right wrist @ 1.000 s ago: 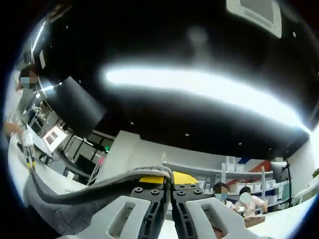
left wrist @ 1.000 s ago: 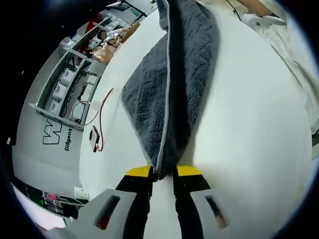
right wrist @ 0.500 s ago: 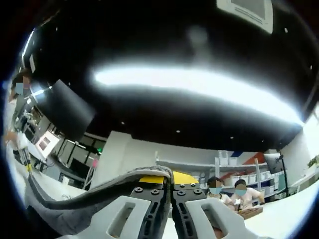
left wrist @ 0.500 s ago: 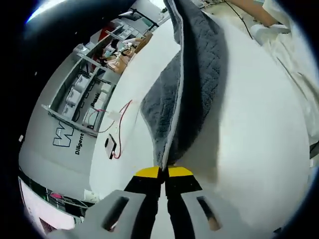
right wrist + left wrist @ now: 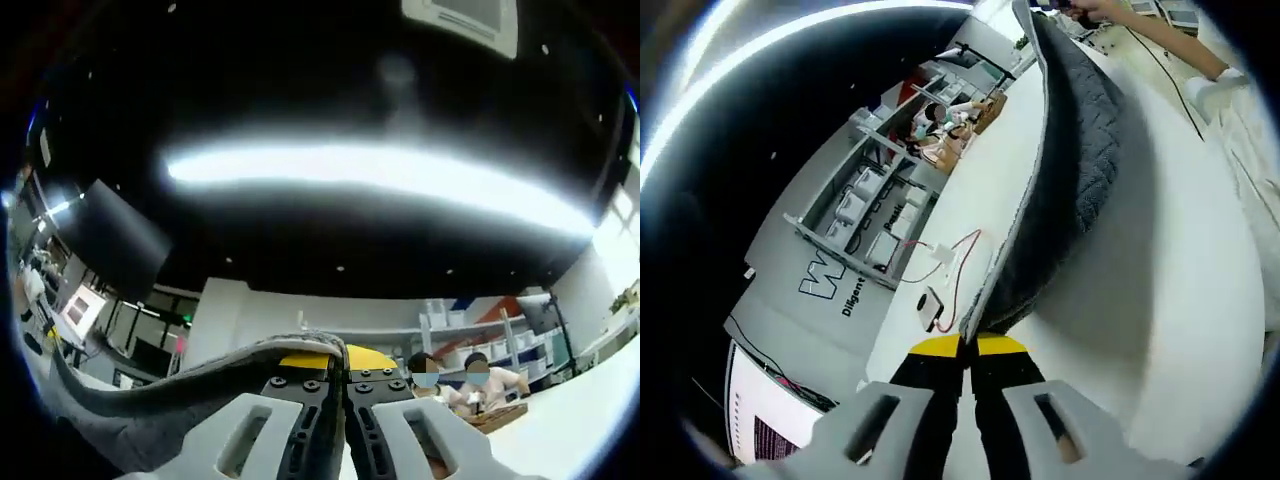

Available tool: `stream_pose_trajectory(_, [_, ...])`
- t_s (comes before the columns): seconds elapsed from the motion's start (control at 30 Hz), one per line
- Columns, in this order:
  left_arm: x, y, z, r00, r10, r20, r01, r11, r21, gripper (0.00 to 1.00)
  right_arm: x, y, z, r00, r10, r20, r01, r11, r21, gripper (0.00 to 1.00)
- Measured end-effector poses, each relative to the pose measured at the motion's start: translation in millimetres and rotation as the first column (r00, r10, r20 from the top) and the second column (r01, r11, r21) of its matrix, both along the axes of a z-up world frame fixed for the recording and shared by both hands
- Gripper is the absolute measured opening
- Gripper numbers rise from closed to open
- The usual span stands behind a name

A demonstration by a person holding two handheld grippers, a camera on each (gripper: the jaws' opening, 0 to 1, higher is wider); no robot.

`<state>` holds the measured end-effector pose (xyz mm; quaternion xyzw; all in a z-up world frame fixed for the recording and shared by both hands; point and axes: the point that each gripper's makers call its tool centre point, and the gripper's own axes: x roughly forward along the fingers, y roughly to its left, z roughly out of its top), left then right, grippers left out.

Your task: Open the folded towel by lifting each exposed corner and separating the folded layers until the towel lies flat within the target outline without major curled edges

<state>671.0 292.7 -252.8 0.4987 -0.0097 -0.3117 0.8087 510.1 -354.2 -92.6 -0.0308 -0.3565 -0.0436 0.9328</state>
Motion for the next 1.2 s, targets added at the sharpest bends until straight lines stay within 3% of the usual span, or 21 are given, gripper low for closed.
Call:
stream_pose_trajectory(0.3, [-11.0,12,36.2,0.994,0.024,0.107,-0.014,0.996,-0.087,0.02,-2,-5,6.8,0.998,0.005,0.068,-0.008,0.999,0.051,0.0])
stream_pose_trajectory(0.4, [-17.4,16,45.1,0.99,0.031,0.136,-0.018,0.995,-0.096,0.02,-8,-9,12.9,0.992,-0.017,0.122,0.009,0.998,0.068,0.0])
stream_pose_trajectory(0.53, [-28.9,21,62.1,0.981,0.045,0.191,-0.022,0.993,-0.12,0.02,-12,-9,17.5,0.988,-0.008,0.155,-0.004,0.997,0.075,0.0])
stream_pose_trajectory(0.63, [-43.5,21,81.9,0.969,0.046,0.241,-0.003,0.984,-0.177,0.02,-11,-7,19.9,0.985,-0.003,0.171,-0.01,0.997,0.077,0.0])
stream_pose_trajectory(0.83, [-63.7,27,98.6,0.959,0.057,0.278,0.0,0.98,-0.199,0.02,-9,-9,23.1,0.981,-0.03,0.192,0.009,0.994,0.113,0.0])
stream_pose_trajectory(0.97, [-82.7,31,118.4,0.949,0.054,0.311,0.039,0.957,-0.287,0.02,-10,-3,28.5,0.976,-0.032,0.218,0.008,0.994,0.111,0.0])
stream_pose_trajectory(1.2, [-97.9,42,127.5,0.937,0.076,0.342,0.037,0.949,-0.314,0.02,-12,-1,36.2,0.966,-0.026,0.257,-0.015,0.987,0.158,0.0])
